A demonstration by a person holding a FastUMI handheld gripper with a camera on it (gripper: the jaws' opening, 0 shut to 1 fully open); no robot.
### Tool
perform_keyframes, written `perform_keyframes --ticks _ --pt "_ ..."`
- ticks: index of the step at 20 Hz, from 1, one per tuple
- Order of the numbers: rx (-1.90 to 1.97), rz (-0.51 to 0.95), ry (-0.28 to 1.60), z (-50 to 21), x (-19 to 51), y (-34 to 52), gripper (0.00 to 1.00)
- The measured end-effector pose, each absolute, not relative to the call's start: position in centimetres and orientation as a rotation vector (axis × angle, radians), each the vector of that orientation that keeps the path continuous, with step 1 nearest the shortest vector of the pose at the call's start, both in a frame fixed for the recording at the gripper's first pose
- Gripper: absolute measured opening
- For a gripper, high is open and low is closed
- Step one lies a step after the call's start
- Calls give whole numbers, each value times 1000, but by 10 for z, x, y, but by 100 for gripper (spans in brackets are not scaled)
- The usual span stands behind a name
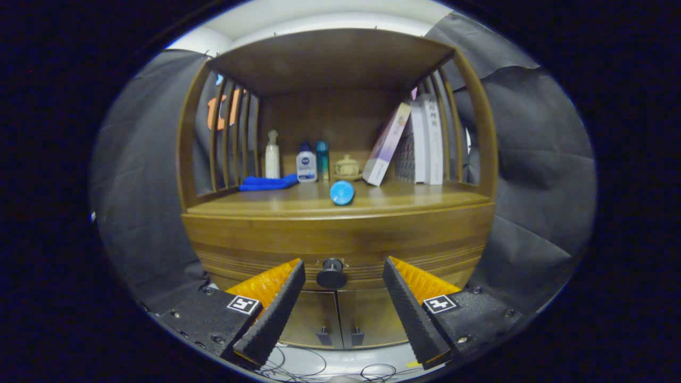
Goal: Pull open the drawer, take out the items inside it, and place them on the countertop above the cabinet.
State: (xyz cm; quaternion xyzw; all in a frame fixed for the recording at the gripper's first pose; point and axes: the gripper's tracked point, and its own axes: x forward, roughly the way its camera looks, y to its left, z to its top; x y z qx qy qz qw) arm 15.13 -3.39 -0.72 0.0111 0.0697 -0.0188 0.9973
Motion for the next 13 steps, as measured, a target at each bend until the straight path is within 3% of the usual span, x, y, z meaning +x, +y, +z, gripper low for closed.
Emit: perform_keyframes --ticks 6,13 --pt "16 -20 46 38 42 -35 99" --pt "9 8 8 28 -3 -24 98"
